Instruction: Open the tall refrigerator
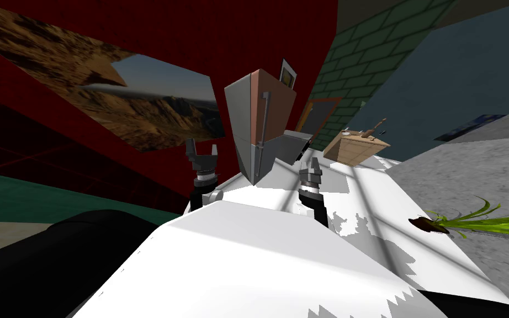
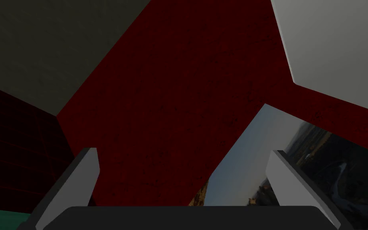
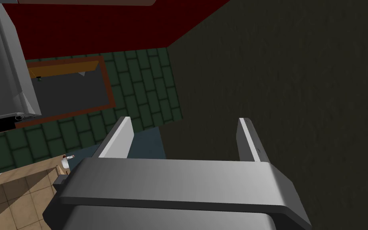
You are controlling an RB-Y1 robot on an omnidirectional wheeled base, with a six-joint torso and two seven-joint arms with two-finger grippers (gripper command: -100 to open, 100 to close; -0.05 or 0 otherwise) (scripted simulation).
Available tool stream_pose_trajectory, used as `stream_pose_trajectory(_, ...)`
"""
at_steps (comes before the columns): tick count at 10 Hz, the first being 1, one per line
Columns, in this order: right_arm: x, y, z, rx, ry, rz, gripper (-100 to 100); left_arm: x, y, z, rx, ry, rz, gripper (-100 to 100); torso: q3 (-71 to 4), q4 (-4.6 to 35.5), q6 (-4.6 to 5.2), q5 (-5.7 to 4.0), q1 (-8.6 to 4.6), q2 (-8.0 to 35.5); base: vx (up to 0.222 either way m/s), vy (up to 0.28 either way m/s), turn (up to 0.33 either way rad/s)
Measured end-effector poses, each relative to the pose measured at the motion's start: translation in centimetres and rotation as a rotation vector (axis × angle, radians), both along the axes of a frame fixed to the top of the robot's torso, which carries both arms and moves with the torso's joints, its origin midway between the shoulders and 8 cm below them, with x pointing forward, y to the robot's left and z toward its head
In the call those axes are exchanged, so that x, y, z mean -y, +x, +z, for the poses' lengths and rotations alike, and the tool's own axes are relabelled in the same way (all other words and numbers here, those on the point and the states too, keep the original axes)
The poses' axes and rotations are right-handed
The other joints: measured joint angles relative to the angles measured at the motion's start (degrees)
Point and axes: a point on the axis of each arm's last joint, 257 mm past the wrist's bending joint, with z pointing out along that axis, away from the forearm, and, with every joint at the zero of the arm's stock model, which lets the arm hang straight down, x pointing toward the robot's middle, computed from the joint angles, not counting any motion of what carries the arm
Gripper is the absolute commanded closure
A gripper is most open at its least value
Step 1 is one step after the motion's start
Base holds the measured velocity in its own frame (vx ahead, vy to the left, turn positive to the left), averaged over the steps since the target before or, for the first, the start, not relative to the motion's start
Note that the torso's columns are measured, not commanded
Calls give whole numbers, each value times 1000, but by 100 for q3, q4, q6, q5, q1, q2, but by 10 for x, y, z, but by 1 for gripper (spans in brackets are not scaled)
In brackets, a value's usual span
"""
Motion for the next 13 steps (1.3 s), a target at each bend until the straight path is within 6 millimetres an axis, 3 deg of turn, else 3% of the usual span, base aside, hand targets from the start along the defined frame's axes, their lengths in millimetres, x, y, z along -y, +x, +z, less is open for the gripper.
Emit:
stream_pose_trajectory(2,0,0,0,0,0,0,0,0,0,0,0,0,0,0,-1200,600,0,0,0,597,0,0,0)
stream_pose_trajectory(9,0,0,0,0,0,0,0,0,0,0,0,0,0,0,-7073,3537,0,0,0,3539,0,0,0)
stream_pose_trajectory(10,0,0,0,0,0,0,-100,0,0,0,0,0,0,0,-7919,3960,0,0,0,3962,5,6,158)
stream_pose_trajectory(13,9,0,-14,-47,-143,-49,-100,0,0,0,0,0,0,0,-8451,4222,0,0,1,4223,-3,6,190)
